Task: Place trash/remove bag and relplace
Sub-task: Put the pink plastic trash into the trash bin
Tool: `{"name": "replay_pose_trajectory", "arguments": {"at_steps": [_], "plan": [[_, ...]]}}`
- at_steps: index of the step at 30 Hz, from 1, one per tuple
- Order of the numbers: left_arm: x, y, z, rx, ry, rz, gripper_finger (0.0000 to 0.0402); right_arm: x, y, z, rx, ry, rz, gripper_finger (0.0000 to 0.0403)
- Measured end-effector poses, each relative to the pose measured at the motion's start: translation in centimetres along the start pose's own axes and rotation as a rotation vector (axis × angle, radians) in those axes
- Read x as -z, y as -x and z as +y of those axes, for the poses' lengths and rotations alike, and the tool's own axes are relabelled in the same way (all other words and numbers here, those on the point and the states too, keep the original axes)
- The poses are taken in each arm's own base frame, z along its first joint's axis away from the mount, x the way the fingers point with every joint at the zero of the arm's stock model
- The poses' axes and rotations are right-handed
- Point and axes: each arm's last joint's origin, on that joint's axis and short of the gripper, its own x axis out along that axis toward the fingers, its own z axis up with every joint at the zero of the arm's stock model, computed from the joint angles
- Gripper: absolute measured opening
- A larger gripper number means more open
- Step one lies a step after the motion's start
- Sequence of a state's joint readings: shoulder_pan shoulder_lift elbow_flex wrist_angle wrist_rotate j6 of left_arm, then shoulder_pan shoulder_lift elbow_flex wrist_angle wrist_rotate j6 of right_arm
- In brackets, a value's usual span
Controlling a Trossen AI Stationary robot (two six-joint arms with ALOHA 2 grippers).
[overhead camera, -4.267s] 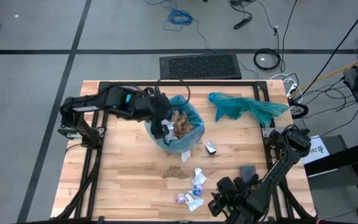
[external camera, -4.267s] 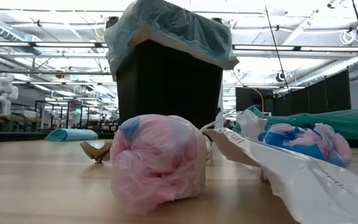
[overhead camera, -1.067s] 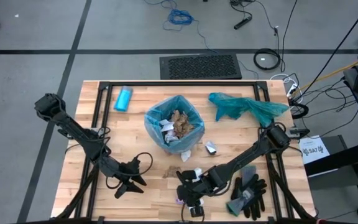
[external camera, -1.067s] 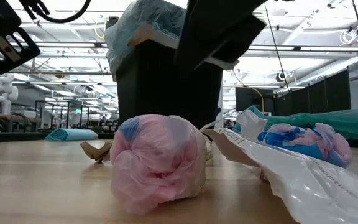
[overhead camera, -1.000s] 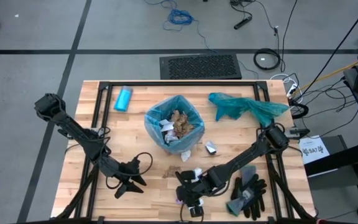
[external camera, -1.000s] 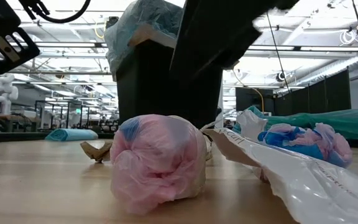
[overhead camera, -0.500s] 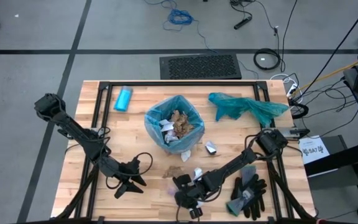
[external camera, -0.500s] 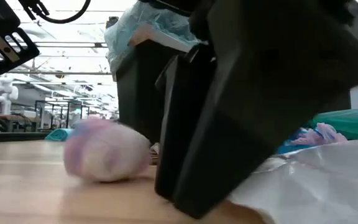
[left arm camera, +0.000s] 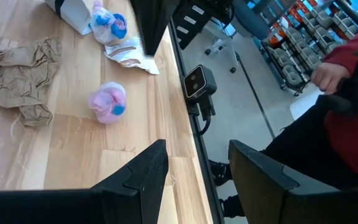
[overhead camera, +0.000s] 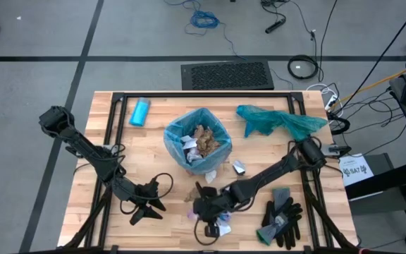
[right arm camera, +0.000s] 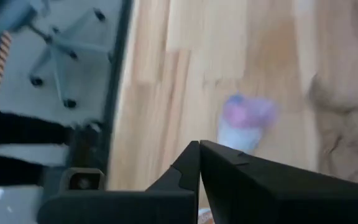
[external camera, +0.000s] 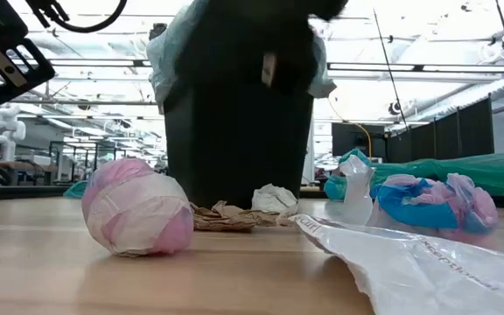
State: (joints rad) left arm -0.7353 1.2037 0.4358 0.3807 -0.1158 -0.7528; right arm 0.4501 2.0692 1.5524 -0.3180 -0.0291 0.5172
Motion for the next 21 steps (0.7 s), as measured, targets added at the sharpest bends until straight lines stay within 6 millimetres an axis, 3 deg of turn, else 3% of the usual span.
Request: {"name": "replay_pose_trajectory", "arguments": {"at_steps": [5, 8, 12, 21], "plan": [[0.0, 0.0, 0.0, 0.0, 0.0, 0.0, 0.0173, -1.1, 1.2, -0.6, -0.003, -0.049, -0.037, 0.0011], [0.0, 0.0, 0.0, 0.0, 0.0, 0.0, 0.0173, -1.3, 1.2, -0.9, -0.004, -0.118, -0.042, 0.004], [0.0, 0.0, 0.0, 0.0, -0.001, 0.0, 0.0173, -1.3, 0.9, -1.3, 0.031, -0.228, -0.055, 0.0111], [0.0, 0.0, 0.0, -0.001, -0.002, 0.0, 0.0173, -0.4, -1.6, -1.5, 0.099, -0.166, -0.098, 0.0304]]}}
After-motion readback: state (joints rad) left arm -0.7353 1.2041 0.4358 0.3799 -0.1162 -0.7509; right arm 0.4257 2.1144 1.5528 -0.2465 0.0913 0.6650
